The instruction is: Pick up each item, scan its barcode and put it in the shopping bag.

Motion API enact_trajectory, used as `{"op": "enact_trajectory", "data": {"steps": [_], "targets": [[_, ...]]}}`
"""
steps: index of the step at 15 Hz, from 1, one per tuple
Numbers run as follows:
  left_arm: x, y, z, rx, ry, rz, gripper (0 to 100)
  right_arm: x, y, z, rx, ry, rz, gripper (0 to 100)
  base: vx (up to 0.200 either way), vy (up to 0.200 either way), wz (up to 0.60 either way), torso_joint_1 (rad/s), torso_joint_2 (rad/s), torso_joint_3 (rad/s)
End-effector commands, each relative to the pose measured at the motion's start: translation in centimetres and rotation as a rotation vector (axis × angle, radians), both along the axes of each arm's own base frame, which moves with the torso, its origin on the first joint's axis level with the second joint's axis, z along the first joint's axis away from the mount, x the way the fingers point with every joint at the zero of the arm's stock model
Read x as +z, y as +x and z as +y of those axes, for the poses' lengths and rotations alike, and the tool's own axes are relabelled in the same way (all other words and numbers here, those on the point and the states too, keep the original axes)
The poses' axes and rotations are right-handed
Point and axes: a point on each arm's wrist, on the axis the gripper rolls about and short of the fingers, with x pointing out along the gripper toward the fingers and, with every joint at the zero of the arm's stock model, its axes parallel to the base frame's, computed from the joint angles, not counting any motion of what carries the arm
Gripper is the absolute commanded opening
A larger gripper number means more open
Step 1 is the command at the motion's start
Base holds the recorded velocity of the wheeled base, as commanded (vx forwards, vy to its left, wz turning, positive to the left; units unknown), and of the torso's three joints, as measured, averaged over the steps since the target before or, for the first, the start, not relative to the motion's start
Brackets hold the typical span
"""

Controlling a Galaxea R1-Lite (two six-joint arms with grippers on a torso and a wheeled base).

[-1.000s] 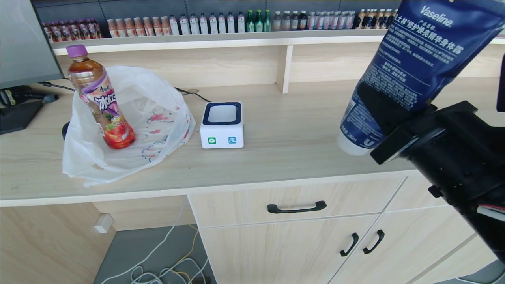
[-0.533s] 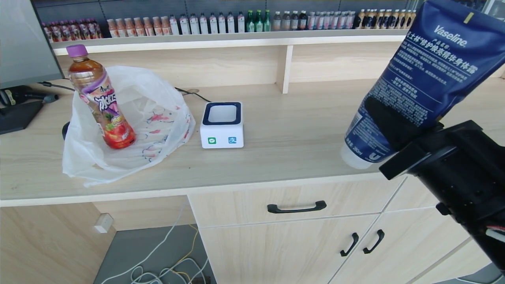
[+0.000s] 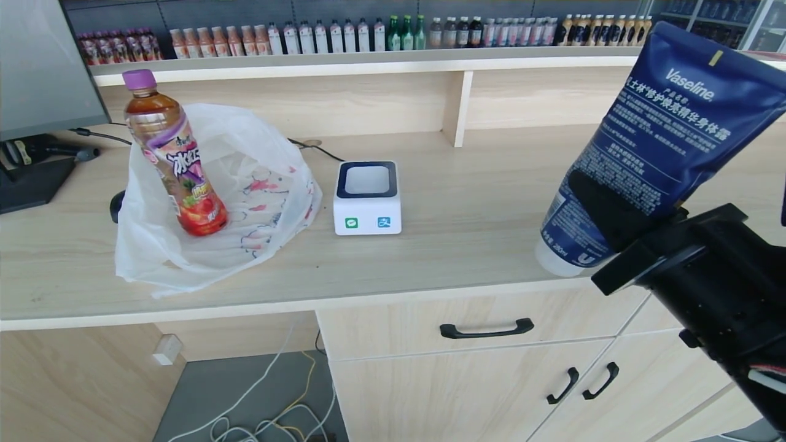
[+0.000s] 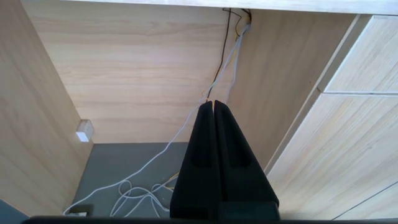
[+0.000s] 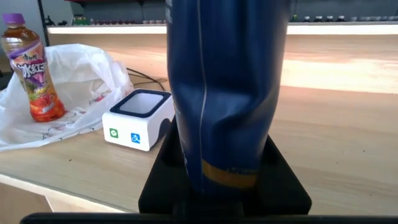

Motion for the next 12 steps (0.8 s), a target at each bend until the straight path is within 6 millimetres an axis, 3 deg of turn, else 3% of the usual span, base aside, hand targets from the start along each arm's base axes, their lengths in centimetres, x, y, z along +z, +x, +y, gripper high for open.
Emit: {"op": "enact_trajectory", "data": {"steps": [1,8,12], "targets": [[0.00,0.00,0.00,0.002,0.000,-0.001,0,-0.07,0.05,-0.06,-0.005,-0.001,0.002,0,0.000,0.200,0.00,0.007,0.00,-0.002],[0.02,0.00,0.00,0.002,-0.003,-0.002,0,-0.24,0.34,-0.02,-0.013,-0.006,0.006,0,0.000,0.200,0.00,0.000,0.00,0.004],[0.02,0.00,0.00,0.002,-0.004,-0.002,0,-0.32,0.41,0.01,-0.016,-0.009,0.010,0,0.000,0.000,0.00,0.000,0.00,0.000]]}}
